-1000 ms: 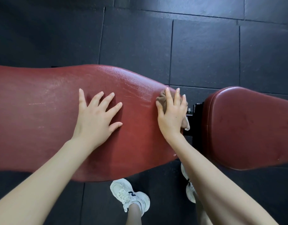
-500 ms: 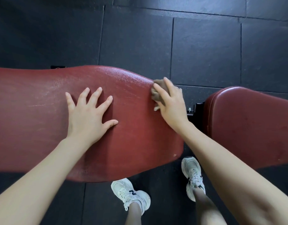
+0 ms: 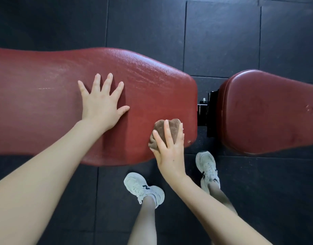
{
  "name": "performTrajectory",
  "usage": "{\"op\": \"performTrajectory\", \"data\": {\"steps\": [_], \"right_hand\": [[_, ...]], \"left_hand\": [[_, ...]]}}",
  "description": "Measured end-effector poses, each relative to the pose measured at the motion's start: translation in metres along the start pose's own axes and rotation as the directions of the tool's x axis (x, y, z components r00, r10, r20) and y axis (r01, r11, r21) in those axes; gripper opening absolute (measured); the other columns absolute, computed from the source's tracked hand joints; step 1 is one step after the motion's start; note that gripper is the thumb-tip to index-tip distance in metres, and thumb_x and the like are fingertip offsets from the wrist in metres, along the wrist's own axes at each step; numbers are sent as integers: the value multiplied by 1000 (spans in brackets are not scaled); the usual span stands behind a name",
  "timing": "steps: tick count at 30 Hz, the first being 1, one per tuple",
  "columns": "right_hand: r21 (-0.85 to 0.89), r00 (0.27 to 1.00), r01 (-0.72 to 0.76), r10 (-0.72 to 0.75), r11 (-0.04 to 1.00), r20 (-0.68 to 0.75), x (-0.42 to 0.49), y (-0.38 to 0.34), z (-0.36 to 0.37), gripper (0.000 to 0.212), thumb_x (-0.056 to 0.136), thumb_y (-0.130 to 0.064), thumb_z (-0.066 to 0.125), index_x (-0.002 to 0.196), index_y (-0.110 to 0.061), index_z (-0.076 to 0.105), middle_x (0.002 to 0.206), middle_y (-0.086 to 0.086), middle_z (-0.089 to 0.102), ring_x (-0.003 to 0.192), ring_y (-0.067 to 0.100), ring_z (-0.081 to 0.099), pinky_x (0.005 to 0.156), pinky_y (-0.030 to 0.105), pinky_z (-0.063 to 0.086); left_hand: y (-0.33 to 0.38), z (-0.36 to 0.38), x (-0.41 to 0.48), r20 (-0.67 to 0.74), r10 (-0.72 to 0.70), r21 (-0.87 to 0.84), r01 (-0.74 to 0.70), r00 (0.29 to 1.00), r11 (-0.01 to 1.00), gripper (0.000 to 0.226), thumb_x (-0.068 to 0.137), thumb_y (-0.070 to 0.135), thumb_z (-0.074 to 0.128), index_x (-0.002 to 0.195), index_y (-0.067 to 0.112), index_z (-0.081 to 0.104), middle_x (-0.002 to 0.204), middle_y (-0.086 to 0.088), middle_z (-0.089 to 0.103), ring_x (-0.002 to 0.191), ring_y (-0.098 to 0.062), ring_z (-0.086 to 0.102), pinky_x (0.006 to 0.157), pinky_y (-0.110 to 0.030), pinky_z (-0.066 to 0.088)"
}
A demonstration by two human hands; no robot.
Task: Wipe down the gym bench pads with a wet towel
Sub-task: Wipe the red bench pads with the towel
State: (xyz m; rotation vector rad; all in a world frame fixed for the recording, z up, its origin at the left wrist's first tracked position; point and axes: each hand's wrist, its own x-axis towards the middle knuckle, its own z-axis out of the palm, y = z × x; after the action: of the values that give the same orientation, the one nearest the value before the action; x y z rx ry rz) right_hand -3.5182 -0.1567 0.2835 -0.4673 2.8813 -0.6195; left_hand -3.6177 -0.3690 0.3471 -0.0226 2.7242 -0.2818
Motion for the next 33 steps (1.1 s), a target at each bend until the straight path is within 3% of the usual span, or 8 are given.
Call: {"op": "performTrajectory", "data": {"steps": [6,10,14,19,21,26,30,33], "right_hand": [[-101,992,127,-128,987,-1,2,-77,14,43,83,-41,64,122,-24,61,143,0,49,139,43,26,102,69,25],[-156,975,221,-224,963,0,-21,-39,15,39,87,-11,52,124,-17,60,142,0,51,131,46,39,95,64,39],[-2,989,-126,125,992,-83,-49,44,-16,55,73,13,60,125,-5,58,141,20,47,114,54,50,84,55,52],[263,960,-255,276,930,-46,-3,88,-42,49,94,-9,54,141,-14,44,156,17,21,138,45,25,111,44,27],[309,941,-327,337,893,21,12,89,-30,47,96,-19,54,142,-17,43,158,17,13,137,43,27,111,44,28],[288,916,-388,400,875,20,-22,56,-10,45,95,-15,54,139,-12,46,156,24,11,121,52,38,103,49,36],[246,948,-315,317,917,31,-52,-22,5,48,82,-14,67,127,-9,52,142,36,35,100,59,53,82,50,53],[290,972,-232,208,929,111,-67,-66,2,45,83,-21,46,127,-16,50,139,31,44,91,50,61,68,42,57]], "left_hand": [[-1,-5,-8,16,0,-79,1,1000,997,54,96,47,33,147,30,24,158,-7,12,144,-32,8,109,-64,10],[-4,-9,-7,-7,4,-78,-4,1000,997,47,98,38,33,143,28,34,155,-8,23,141,-32,19,109,-63,12],[2,-7,-14,41,-21,-40,22,999,999,50,97,40,31,145,27,31,156,-9,20,142,-32,17,109,-65,9],[7,-6,-18,42,-33,-43,34,999,998,52,96,39,34,146,23,29,156,-11,18,142,-34,14,107,-68,7],[8,-6,-17,47,-37,-33,39,998,999,52,96,40,33,146,24,29,156,-11,18,142,-34,14,107,-68,6],[9,-5,-15,55,-24,1,24,998,1000,54,96,39,34,146,21,28,156,-14,17,141,-37,14,108,-68,5],[9,-6,-20,68,-13,-12,13,998,1000,51,97,35,34,146,22,29,156,-14,18,142,-36,15,106,-69,6],[4,-12,-23,58,8,-46,-5,998,999,44,97,31,36,141,24,39,153,-13,26,140,-35,22,107,-66,8]]}}
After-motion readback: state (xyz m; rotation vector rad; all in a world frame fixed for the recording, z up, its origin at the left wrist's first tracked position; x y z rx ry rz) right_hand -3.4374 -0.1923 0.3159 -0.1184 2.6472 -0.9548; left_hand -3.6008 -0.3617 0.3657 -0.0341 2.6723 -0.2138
